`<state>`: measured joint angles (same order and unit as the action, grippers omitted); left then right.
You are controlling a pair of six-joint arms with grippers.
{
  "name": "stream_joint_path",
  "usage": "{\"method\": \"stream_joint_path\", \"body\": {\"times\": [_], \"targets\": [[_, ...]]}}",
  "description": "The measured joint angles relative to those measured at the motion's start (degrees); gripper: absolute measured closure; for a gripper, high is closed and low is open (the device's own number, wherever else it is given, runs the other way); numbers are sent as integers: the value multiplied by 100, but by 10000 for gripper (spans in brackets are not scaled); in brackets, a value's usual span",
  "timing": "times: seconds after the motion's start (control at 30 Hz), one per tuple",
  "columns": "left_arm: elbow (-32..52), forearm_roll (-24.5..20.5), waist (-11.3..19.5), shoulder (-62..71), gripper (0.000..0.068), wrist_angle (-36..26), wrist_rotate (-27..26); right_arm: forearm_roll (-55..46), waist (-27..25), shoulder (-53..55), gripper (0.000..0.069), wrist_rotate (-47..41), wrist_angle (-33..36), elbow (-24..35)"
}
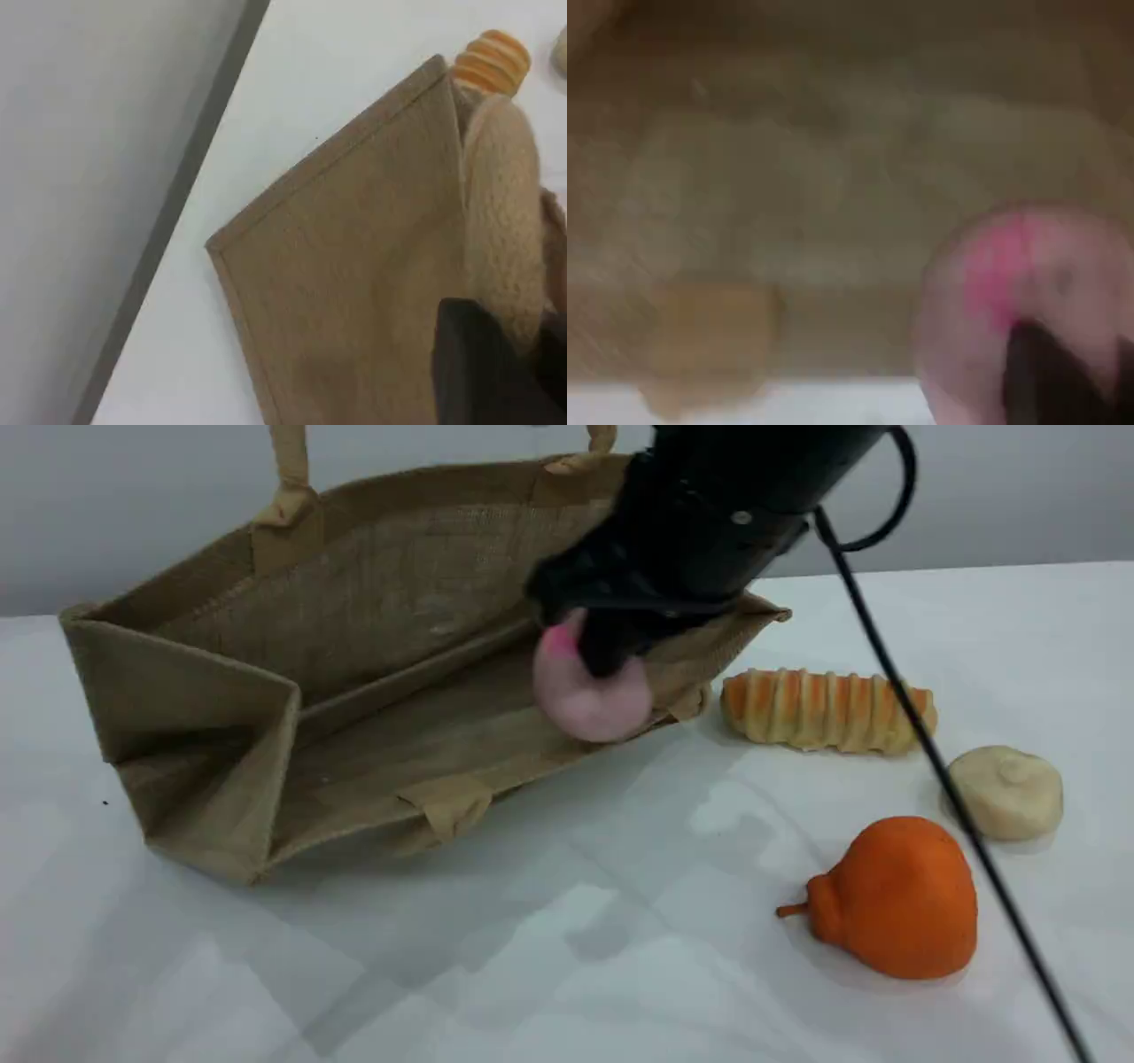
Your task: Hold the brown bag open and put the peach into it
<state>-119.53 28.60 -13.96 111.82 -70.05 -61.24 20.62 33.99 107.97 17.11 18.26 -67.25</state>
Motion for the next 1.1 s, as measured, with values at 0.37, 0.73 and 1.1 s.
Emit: {"method": "stream_joint_path", "body": {"times": [0.37,0.73,1.1], "targets": [[-6,34,-59,0,592,13,0,256,426,248,673,-6,-1701,-5],[-6,1,-59,0,592,13,0,308,494,615,466,-55,-2349,-116],[-6,-7,-59,0,592,4,0,441,467,532,14,43,-1895,-127]]}}
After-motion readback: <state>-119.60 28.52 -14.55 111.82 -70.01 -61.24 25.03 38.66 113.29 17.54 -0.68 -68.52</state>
